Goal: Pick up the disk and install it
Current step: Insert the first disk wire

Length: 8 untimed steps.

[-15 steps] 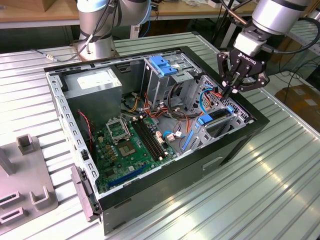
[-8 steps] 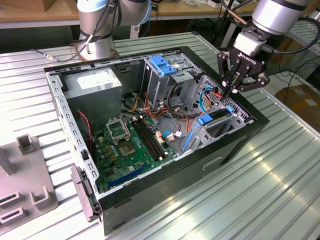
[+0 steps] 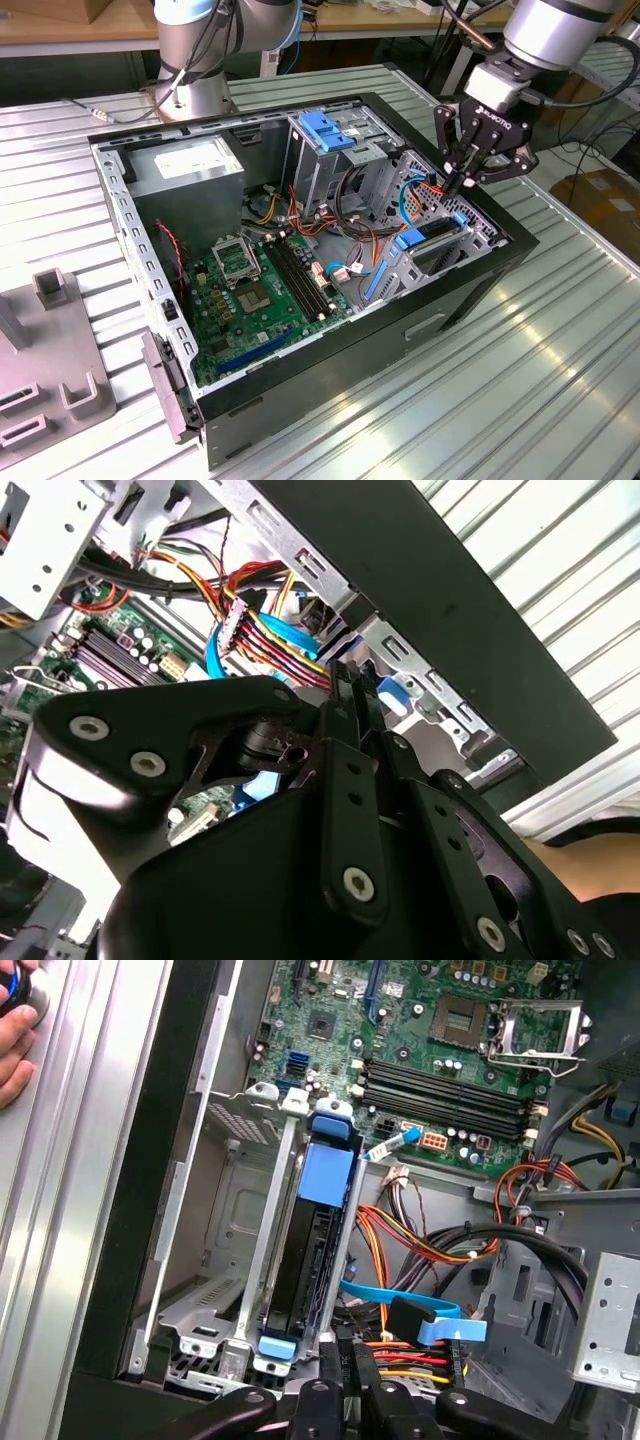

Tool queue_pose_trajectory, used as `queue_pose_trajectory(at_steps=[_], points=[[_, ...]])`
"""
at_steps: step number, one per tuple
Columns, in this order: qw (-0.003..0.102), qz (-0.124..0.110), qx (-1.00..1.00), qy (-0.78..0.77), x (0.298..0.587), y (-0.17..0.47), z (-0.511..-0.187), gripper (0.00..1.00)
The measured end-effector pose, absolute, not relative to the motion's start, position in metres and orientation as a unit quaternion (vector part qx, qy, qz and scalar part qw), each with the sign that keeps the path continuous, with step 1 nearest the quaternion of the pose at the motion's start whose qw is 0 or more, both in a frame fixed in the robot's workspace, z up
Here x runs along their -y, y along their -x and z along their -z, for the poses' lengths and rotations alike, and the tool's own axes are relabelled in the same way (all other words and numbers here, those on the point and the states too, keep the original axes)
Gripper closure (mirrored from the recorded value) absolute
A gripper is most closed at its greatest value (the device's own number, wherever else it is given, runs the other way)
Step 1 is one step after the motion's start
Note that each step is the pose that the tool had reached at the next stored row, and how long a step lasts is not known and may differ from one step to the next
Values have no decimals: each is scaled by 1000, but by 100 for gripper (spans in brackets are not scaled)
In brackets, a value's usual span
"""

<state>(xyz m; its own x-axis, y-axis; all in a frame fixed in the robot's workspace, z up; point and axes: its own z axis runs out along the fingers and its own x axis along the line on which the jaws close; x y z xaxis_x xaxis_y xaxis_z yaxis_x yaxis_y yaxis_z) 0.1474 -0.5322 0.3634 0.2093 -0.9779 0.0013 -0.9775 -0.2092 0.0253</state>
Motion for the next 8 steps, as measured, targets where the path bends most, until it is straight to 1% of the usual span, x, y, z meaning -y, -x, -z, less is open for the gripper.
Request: queue_pose_trajectory(at_steps=[8], points=[[10,8,674,-738,532,-147,-361,84]])
